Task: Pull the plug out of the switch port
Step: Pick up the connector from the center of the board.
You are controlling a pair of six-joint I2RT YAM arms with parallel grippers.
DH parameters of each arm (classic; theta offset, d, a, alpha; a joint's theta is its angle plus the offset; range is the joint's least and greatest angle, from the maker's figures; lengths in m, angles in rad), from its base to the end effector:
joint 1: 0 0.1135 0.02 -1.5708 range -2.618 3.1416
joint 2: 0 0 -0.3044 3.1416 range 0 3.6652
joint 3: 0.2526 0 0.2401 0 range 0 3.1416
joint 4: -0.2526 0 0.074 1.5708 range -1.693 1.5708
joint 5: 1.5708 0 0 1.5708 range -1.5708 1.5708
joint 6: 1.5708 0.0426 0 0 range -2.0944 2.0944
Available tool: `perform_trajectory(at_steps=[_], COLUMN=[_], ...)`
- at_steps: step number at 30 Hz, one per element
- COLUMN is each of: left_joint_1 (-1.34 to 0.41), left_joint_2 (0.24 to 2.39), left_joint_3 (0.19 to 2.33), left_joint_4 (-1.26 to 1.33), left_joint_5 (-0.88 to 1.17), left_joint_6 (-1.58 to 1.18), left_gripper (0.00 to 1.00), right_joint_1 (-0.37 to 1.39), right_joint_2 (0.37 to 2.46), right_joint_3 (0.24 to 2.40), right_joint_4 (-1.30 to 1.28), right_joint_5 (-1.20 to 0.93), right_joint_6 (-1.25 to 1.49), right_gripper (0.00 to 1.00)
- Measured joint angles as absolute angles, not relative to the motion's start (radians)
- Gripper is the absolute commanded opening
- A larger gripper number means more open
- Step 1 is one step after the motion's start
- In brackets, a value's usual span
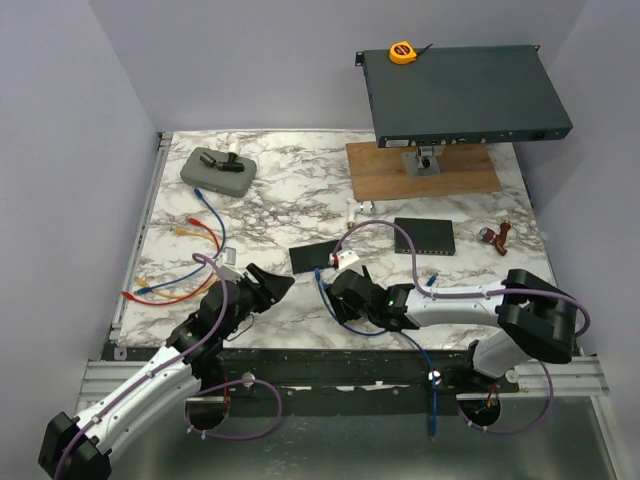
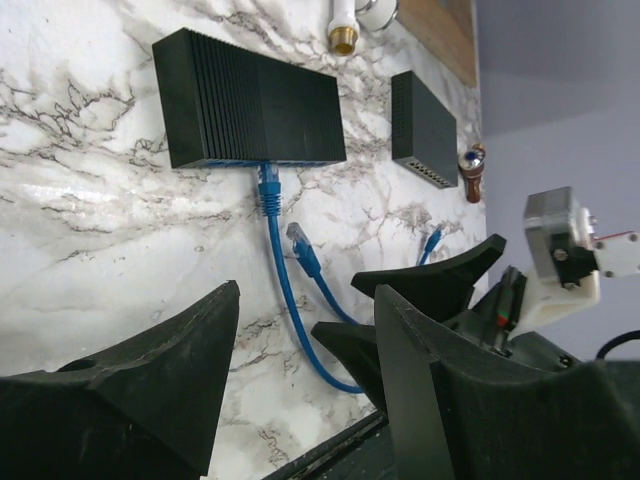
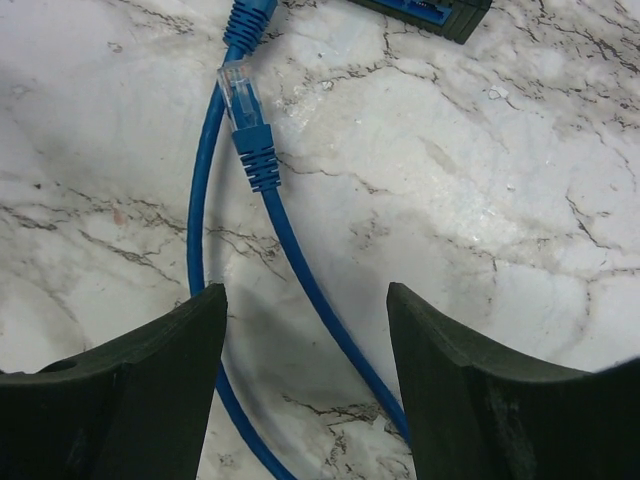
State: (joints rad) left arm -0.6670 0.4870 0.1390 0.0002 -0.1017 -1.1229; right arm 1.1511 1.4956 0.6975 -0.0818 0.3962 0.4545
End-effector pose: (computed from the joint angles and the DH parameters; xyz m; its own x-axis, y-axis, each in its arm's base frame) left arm 0.0808 -0.0581 0.1934 -0.6031 -0.6664 -0.4383 -0.0073 0.5541 -0.8324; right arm 0.1269 0.2441 0.2051 -0.6080 -0.3687 -0.7031 -0.5290 0.8485 0.0125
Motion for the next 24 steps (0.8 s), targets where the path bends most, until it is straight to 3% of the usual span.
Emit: perform_trajectory(at_steps=[4, 7, 10, 13, 19, 24], left_joint_1=[-0.667, -0.667, -0.667, -0.667, -0.667, -0.667], left_joint_2=[0.426, 0.427, 0.433, 0.436, 0.466, 0.507], left_joint_3=[0.128, 0.119, 0.115, 0.116, 0.123, 0.171], left_joint_4=[-0.028, -0.053, -0.062, -0.063, -0.07, -0.095], left_joint_5=[-0.121, -0.123, -0.123, -0.124, -0.124, -0.124], left_joint_6=[-1.132, -1.136, -1.139, -1.139, -1.133, -1.114], left_gripper=[0.56, 0.56, 0.56, 0.56, 0.56, 0.56], right_joint_1=[1.152, 1.152, 1.152, 1.152, 1.152, 1.152], right_joint_2=[1.553, 1.585, 1.602, 1.609, 1.589, 1.45], right_joint_3=[0.727, 0.741, 0.751, 0.752, 0.755, 0.783], right_joint_4=[-0.084, -0.077, -0.06, -0.051, -0.087, -0.162], right_joint_5=[0.434, 0.454, 0.46, 0.462, 0.465, 0.495], right_joint_6=[0.446, 0.443, 0.442, 0.442, 0.444, 0.435], right_gripper=[0.63, 0.51, 0.23, 0.02, 0.01, 0.0])
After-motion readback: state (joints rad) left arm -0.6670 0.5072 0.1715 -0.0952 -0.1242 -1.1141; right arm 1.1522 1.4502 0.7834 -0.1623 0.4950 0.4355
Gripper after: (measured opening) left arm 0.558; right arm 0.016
